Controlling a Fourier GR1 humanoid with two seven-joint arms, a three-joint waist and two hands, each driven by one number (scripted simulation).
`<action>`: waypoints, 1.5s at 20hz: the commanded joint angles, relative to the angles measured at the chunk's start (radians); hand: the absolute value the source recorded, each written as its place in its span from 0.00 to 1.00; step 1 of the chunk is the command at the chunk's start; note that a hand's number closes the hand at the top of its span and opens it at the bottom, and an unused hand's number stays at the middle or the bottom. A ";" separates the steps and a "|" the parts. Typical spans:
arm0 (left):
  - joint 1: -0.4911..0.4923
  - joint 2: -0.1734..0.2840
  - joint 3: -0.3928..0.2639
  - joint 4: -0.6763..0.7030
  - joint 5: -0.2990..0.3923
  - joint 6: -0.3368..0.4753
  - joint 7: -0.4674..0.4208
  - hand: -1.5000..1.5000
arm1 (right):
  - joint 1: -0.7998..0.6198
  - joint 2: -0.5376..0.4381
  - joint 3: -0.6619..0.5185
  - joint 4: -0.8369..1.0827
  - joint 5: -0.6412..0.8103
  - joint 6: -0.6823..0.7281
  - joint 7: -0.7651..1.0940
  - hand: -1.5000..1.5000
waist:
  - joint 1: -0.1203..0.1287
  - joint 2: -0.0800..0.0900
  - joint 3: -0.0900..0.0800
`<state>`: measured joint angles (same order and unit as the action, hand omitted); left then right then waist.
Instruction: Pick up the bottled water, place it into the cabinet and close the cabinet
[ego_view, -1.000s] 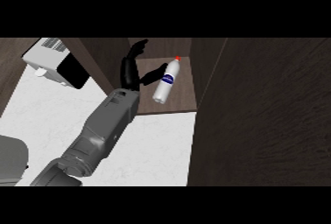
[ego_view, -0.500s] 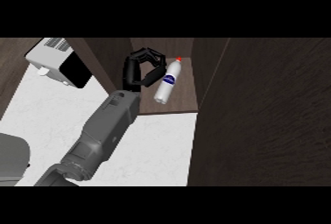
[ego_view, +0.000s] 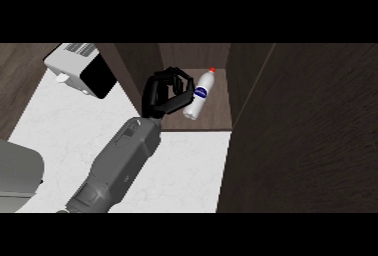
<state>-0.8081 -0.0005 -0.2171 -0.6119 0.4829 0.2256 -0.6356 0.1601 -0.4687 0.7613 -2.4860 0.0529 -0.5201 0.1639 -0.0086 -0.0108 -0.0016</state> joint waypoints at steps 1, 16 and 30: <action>0.177 0.016 -0.048 -0.199 0.008 -0.066 0.040 1.00 | 0.017 -0.037 -0.036 -0.097 0.033 0.000 0.063 0.00 | 0.034 -0.005 0.001; 0.841 0.155 -0.251 -1.042 0.006 0.023 0.169 1.00 | -0.021 -0.124 0.071 -0.103 0.037 0.096 0.066 1.00 | 0.029 -0.001 0.001; 1.259 0.351 -0.244 -1.412 0.012 -0.015 0.108 1.00 | -0.289 0.080 0.203 -0.078 0.034 0.128 0.319 1.00 | 0.033 0.000 -0.002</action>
<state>0.3465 0.3074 -0.4646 -1.9376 0.4937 0.2207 -0.5069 -0.0621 -0.5067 0.8417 -2.4773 0.0352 -0.3712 0.3805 0.0290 -0.0092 -0.0025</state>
